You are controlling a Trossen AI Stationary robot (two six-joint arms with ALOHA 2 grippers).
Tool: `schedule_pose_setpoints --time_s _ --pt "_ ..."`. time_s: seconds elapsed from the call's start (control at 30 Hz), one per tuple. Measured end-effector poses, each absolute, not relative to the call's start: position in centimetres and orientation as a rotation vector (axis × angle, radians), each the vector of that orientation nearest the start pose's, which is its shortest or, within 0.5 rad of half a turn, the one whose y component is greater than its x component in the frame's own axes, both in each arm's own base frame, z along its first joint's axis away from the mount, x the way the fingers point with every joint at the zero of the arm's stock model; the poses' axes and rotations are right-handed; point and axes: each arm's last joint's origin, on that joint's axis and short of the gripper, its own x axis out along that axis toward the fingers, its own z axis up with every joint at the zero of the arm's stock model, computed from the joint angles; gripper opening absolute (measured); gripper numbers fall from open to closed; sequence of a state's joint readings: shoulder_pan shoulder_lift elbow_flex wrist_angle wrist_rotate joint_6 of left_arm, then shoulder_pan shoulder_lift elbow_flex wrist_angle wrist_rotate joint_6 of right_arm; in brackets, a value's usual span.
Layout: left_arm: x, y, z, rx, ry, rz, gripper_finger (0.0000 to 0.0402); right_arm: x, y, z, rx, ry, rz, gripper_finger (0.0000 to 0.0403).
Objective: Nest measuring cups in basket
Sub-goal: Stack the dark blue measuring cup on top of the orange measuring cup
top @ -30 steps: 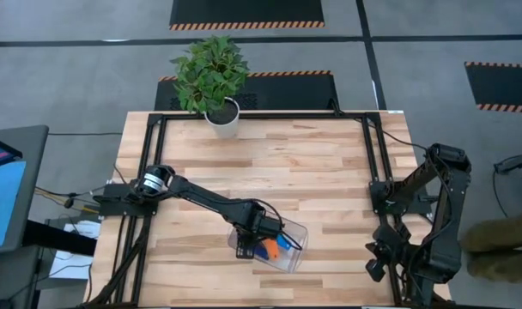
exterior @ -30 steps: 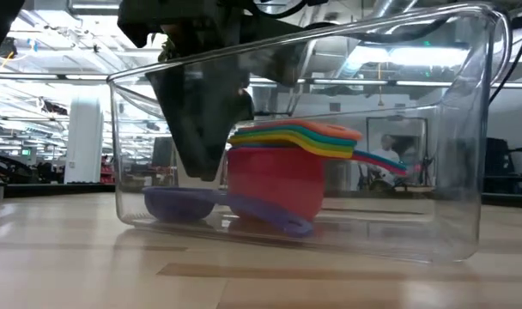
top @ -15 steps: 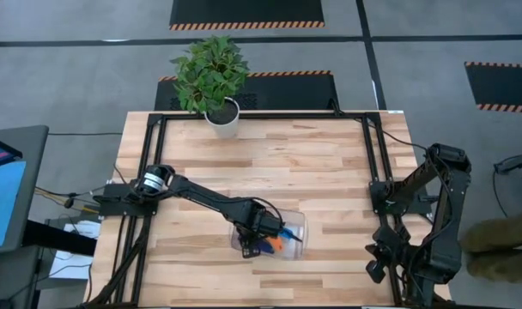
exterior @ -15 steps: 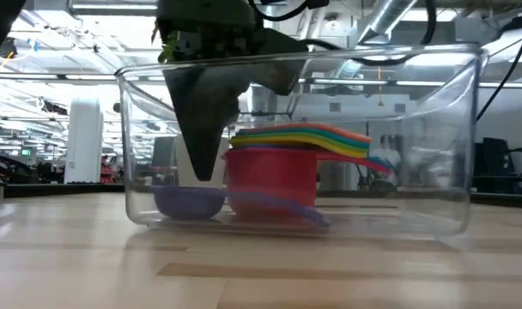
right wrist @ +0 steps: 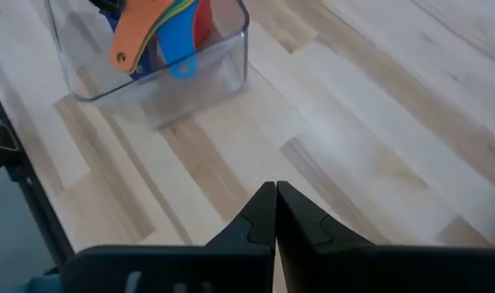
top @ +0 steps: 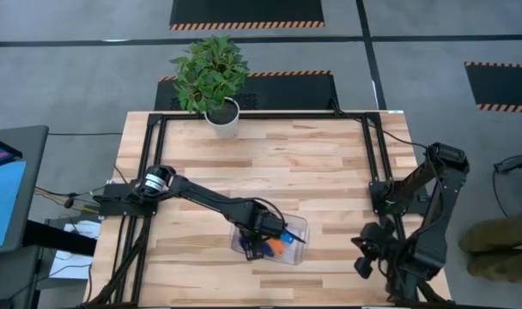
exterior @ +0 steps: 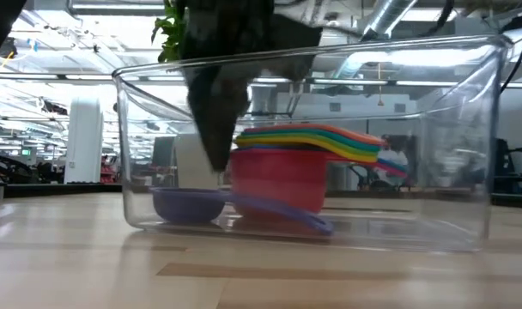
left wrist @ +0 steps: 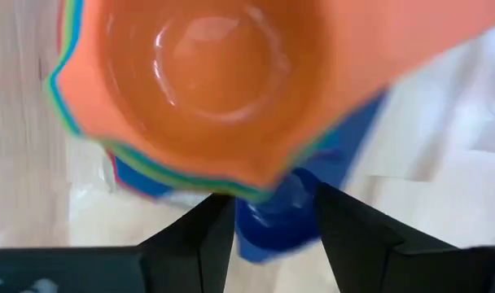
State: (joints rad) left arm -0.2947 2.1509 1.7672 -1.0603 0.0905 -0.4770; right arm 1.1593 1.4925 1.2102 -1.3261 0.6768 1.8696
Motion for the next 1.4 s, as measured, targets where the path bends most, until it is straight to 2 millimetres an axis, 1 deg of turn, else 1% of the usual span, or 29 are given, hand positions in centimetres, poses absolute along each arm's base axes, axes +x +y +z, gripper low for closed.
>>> schedule_pose_setpoints --time_s 0.1,0.2,0.3,0.47,0.53,0.63,0.77,0.83,0.9,1.0,1.07,1.1,1.2,1.3,1.33,1.4 --pt "41.1 -12.8 21.4 -0.255 1.462 0.025 0.0158 12.3 21.7 26.6 0.4 0.831 -0.532 0.0029" --pt "41.1 -12.9 22.6 -0.243 1.455 0.032 0.0158 12.7 21.6 26.6 0.382 0.836 -0.523 0.0023" --pt "41.1 -12.9 22.8 -0.238 1.448 0.039 0.0158 12.8 21.6 26.6 0.377 0.837 -0.525 0.0018" --pt "40.6 -12.9 22.7 -0.259 1.509 0.016 0.0158 12.8 21.6 26.6 0.379 0.837 -0.524 0.002" --pt "40.2 -12.9 23.3 -0.279 1.532 -0.004 0.0158 12.9 21.5 26.6 0.38 0.835 -0.527 0.0025" --pt "39.0 -12.5 25.1 -0.313 1.562 -0.014 0.0158 13.2 21.4 26.6 0.378 0.833 -0.535 0.0029" --pt "36.9 -12.0 26.3 -0.309 1.693 0.067 0.0158 14.6 21.0 26.6 0.334 0.831 -0.51 0.0029" --pt "35.7 -12.0 27.0 -0.271 1.749 0.139 0.0158 15.8 20.9 26.7 0.308 0.803 -0.477 0.0025" --pt "35.1 -12.4 27.5 -0.238 1.726 0.148 0.0157 17.3 20.7 26.8 0.285 0.789 -0.432 0.0021" --pt "33.8 -13.3 28.0 -0.196 1.728 0.133 0.0157 20.3 20.2 27.3 0.264 0.766 -0.34 0.0016" --pt "33.2 -14.0 28.6 -0.112 1.666 0.144 0.0157 22.5 19.3 27.7 0.245 0.75 -0.282 0.0015" --pt "32.5 -14.3 28.9 -0.068 1.64 0.154 0.0157 23.6 18.7 27.9 0.246 0.73 -0.26 0.0017" --pt "30.2 -14.9 30.2 -0.009 1.575 0.203 0.0157 26.7 17.0 28.9 0.295 0.658 -0.167 0.0022" --pt "26.8 -15.2 30.2 0.058 1.516 0.306 0.0157 29.7 15.5 29.8 0.376 0.556 -0.044 0.0024" --pt "25.6 -15.0 30.4 0.05 1.489 0.344 0.0157 30.8 15.2 29.8 0.401 0.523 -0.007 0.0022" --pt "22.9 -14.3 30.2 0.02 1.461 0.42 0.0157 32.4 14.9 28.9 0.409 0.513 0.037 0.0015"
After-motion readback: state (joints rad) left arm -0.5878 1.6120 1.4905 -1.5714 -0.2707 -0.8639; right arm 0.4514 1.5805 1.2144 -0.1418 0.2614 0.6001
